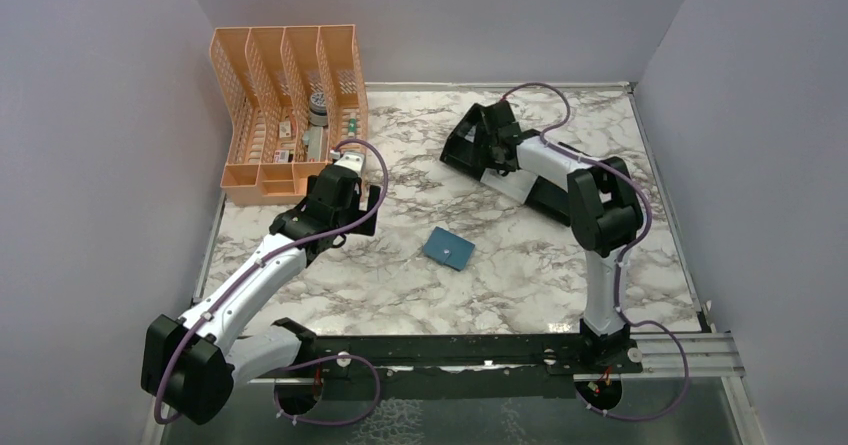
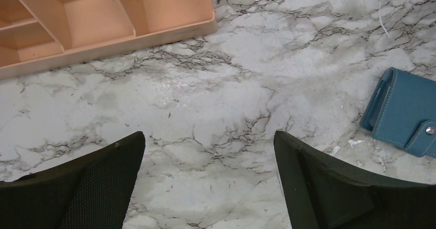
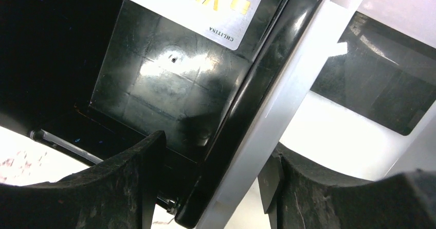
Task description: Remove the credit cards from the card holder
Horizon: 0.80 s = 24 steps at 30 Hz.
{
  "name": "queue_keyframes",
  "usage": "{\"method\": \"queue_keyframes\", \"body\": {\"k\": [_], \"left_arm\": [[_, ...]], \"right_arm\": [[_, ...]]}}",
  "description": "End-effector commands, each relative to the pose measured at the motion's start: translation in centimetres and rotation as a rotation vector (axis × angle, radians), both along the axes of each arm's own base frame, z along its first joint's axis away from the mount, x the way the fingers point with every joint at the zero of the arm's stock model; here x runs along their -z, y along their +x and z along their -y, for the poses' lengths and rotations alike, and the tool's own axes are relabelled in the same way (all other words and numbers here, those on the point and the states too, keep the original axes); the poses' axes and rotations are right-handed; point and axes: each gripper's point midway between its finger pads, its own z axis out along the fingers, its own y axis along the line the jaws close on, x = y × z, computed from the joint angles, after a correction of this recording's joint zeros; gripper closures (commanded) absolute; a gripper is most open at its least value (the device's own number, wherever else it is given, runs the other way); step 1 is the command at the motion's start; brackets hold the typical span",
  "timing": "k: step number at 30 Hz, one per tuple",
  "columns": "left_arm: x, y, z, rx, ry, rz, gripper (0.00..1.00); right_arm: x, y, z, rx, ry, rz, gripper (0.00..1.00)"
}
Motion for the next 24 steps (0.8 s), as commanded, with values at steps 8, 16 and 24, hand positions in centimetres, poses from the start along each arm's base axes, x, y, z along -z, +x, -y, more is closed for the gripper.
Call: {"method": "queue_keyframes", "body": {"k": [8, 16, 24], "left_arm": [[-1.1, 0.4, -0.1, -0.002, 0.005, 0.015, 0.01], [-0.9, 0.4, -0.1, -0.001, 0.008, 0.007, 0.01], [-0.9, 0.4, 0.0, 0.003, 0.001, 0.004, 0.01]], "right_arm": [[-1.2, -5.7, -7.3, -0.322, -0.058, -0.01, 0.36], [-1.1, -11.0, -9.9, -0.465, -0.033, -0.039, 0.36], [-3.6, -12.5, -10.8, -0.526, -0.022, 0.012, 0.35]]}}
